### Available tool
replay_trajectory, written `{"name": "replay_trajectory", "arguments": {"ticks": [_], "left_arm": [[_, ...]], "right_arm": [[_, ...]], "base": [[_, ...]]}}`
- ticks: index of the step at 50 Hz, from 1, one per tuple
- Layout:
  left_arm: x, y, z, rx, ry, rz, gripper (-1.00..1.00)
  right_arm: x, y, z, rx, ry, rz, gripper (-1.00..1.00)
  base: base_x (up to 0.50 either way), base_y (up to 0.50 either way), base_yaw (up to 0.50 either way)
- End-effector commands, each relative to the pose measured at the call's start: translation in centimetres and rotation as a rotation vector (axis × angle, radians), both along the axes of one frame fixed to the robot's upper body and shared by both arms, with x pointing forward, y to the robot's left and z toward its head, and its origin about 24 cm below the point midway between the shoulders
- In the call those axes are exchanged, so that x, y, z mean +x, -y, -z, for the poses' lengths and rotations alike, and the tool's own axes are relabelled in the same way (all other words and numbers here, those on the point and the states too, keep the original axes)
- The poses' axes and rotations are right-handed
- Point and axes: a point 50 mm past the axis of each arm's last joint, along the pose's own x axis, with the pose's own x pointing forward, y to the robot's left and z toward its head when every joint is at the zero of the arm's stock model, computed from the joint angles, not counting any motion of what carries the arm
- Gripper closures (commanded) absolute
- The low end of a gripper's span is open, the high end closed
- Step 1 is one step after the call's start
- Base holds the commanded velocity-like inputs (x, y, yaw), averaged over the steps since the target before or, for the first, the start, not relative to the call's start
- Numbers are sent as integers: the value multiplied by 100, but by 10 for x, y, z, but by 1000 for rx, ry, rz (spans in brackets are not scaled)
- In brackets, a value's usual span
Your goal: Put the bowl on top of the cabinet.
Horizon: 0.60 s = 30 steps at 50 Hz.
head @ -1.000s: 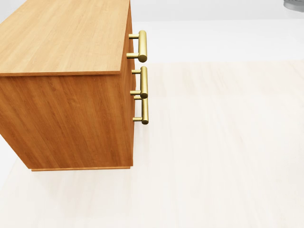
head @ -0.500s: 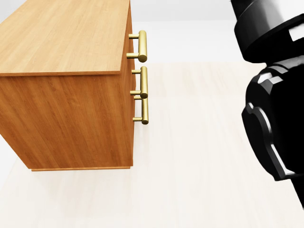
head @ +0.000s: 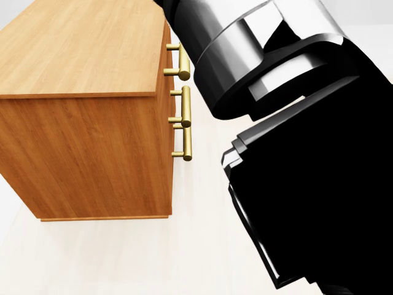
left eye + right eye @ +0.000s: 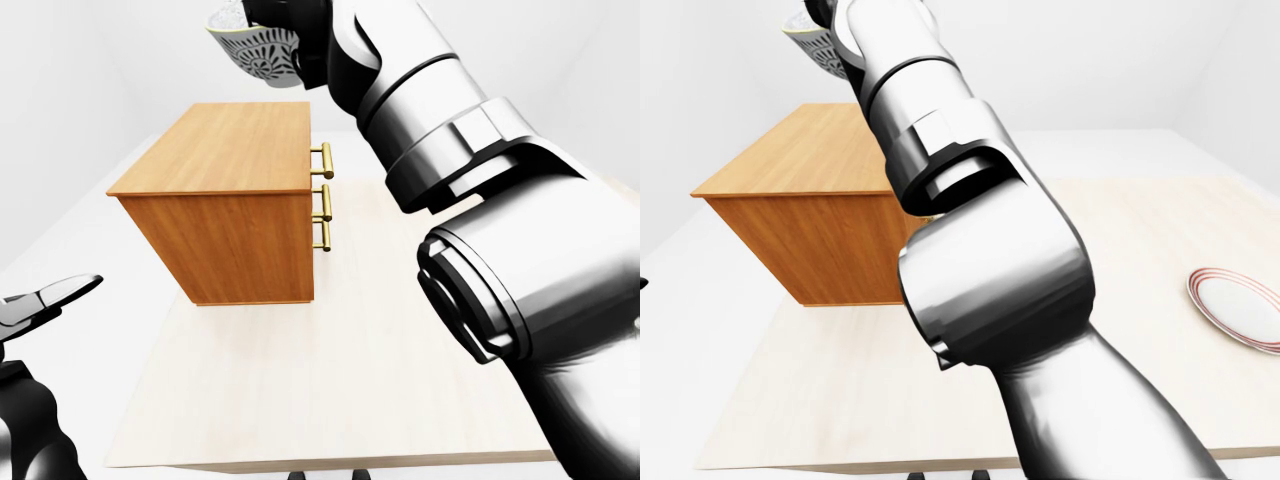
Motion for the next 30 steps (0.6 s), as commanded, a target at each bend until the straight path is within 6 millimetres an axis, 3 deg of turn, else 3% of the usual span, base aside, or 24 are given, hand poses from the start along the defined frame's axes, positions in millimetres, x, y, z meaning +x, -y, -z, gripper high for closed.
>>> {"name": "replay_trajectory", "arguments": {"ticks": [1, 30], "left_arm": [[0, 1, 0, -6, 4, 5, -100], [0, -1, 0, -13, 3, 5, -100]], "right_arm": [[-5, -20, 9, -48, 40, -44, 100], [5, -30, 48, -11, -47, -79, 100]], "base": [[0, 0, 0], [0, 0, 0]]}}
